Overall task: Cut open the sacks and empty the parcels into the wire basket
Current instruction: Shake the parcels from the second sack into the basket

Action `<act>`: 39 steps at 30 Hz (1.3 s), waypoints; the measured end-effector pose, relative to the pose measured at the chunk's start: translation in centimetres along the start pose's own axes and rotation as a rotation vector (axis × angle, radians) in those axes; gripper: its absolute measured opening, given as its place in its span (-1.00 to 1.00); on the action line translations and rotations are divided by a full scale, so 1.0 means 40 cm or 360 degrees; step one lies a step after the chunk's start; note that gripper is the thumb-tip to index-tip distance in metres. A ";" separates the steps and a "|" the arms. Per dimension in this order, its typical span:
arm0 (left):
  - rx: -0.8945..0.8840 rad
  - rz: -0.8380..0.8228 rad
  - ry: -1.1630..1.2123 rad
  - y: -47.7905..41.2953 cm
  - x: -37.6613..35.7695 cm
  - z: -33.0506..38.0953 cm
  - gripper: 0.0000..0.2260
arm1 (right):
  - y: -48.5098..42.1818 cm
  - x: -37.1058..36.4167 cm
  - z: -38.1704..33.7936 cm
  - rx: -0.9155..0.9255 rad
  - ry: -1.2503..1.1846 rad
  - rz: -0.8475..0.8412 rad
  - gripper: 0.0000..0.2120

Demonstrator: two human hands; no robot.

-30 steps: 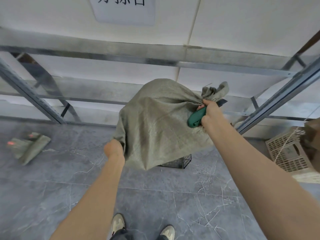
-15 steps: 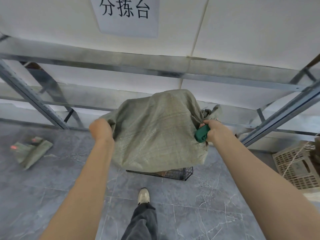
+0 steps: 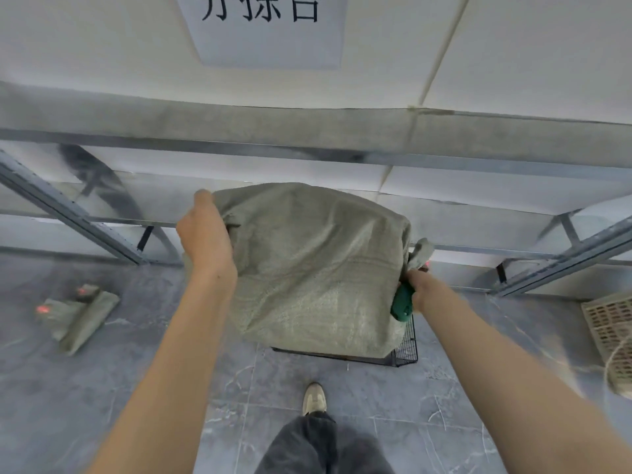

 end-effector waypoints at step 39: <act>0.0388 -0.0915 -0.0820 -0.078 -0.319 -0.163 -0.81 | 0.208 -0.323 -0.173 0.0930 0.1224 -0.0739 -0.80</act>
Point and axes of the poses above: each hand's wrist, its own y-axis away from the middle knuckle, its own x-axis out of the back of the hand, z = x × y, the point moved 4 cm from there along -y, towards the middle knuckle, and after that the axes turned 15 degrees about -z, right-handed, at the moved point
